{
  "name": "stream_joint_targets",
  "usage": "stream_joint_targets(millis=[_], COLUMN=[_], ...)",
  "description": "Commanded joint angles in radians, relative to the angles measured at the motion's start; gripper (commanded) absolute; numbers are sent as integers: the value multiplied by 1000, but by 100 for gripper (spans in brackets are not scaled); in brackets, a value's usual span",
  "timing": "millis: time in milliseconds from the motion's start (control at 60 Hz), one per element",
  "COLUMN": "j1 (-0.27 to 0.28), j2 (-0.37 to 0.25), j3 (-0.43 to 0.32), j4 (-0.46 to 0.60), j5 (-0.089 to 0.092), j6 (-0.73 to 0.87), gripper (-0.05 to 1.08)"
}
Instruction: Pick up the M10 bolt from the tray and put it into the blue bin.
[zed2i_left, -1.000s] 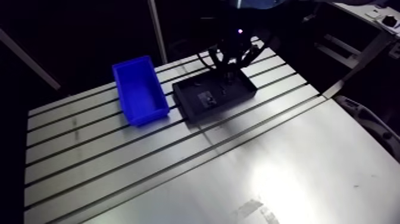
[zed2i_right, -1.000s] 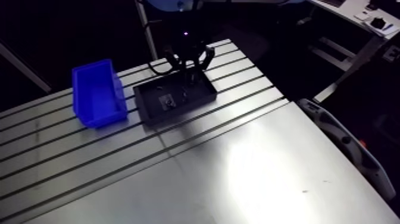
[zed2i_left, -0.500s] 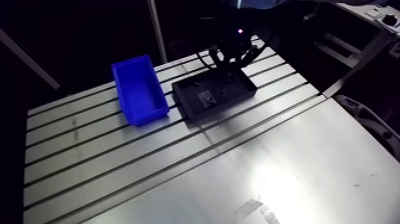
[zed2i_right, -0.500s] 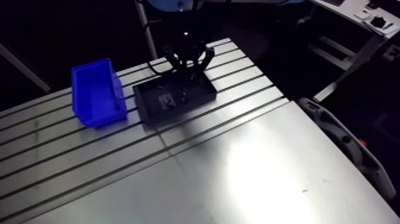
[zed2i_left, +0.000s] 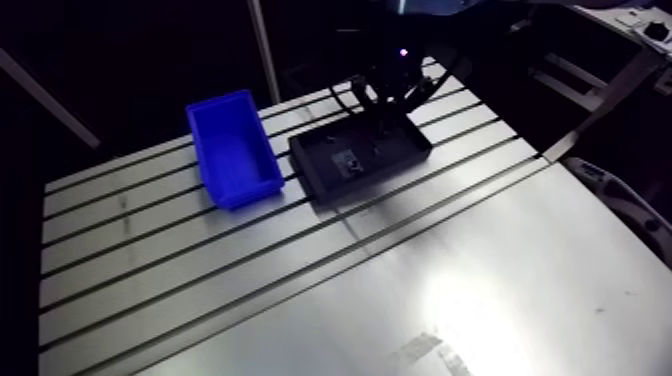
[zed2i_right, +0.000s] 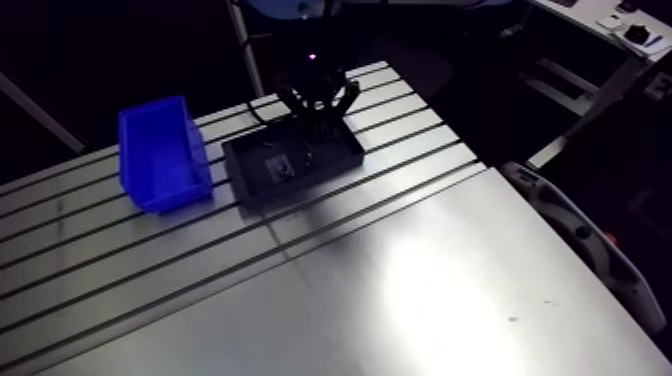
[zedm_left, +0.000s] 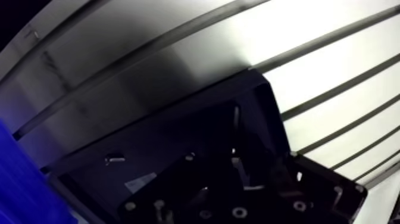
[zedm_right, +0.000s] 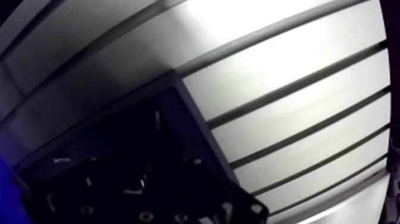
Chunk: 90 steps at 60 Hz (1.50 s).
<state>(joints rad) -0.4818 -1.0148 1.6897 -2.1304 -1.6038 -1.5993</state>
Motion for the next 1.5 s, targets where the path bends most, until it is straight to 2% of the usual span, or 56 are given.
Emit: stream_joint_targets(millis=[17,133,233,467,617,800,1017,1117,1350,1500], j1=[0,0,0,2,5,8,12,12,16,61], j2=[0,0,-1,-15,-43,-86,-159,-198,-234,-244], j3=[0,3,3,5,3,0,-2,-13,-37,-74], j4=[-1,-1,-4,-18,-8,33,99,140,195,233], j5=[0,0,0,0,-7,-8,-6,-5,-3,0], j6=[0,-1,-3,-4,-21,-34,-131,-205,-359,-495], gripper=[81,88,98,107,107,107,107,107,107,107])
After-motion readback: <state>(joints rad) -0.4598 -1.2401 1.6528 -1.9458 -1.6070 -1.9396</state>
